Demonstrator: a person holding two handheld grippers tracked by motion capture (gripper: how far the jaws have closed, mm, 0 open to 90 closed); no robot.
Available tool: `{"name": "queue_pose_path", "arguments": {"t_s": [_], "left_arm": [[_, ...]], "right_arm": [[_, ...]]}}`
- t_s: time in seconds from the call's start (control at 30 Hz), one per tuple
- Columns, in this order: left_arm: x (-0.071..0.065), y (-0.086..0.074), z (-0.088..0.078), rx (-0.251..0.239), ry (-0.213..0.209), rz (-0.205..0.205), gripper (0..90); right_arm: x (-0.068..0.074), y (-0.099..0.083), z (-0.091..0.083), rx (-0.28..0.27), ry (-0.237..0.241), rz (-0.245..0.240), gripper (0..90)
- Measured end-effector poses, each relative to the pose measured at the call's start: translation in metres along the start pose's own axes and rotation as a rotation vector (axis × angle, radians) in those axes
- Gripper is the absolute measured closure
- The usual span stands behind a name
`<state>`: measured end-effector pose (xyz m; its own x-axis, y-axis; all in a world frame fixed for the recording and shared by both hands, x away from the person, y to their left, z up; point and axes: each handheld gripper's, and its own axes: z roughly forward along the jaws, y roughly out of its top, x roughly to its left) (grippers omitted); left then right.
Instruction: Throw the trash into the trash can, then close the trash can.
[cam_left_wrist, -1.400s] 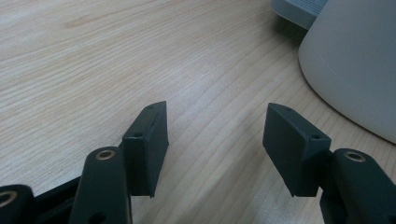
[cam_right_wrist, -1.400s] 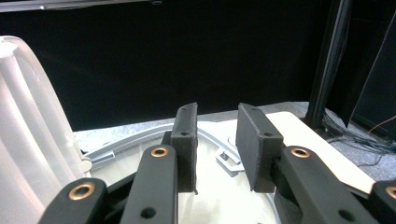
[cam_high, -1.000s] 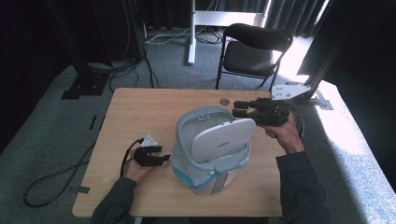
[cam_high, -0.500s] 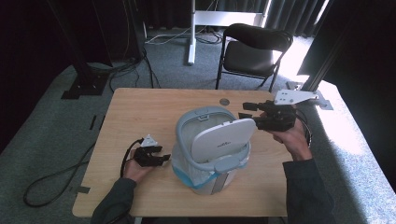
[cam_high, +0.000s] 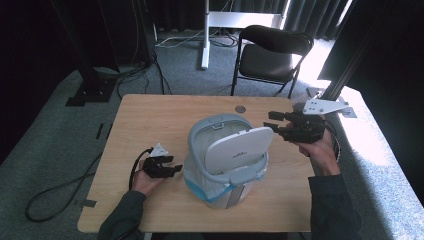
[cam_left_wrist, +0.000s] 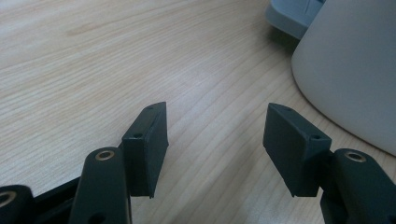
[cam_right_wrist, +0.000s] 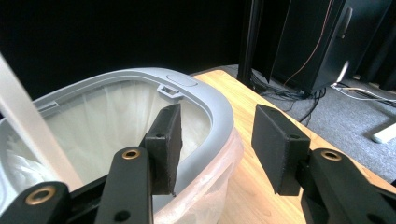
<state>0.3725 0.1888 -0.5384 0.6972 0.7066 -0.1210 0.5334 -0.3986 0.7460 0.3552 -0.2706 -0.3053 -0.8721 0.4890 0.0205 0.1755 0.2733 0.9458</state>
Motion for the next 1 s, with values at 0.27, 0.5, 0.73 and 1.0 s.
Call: {"name": "queue_pose_path", "arguments": {"t_s": [0.27,0.5,0.73,1.0], "left_arm": [[0.001,-0.001,0.000,0.003,0.005,-0.006,40.4],[0.001,-0.001,0.003,0.016,0.005,-0.002,40.4],[0.001,-0.002,0.003,0.018,0.006,-0.004,40.3],[0.002,-0.001,0.003,0.017,0.006,-0.004,40.3]], "right_arm": [[0.002,0.001,-0.015,-0.027,0.004,0.000,48.9],[0.008,0.001,-0.029,-0.057,0.065,-0.028,43.6],[0.015,0.002,-0.043,-0.102,0.154,-0.067,37.0],[0.022,0.010,-0.035,-0.109,0.194,-0.085,35.1]]}}
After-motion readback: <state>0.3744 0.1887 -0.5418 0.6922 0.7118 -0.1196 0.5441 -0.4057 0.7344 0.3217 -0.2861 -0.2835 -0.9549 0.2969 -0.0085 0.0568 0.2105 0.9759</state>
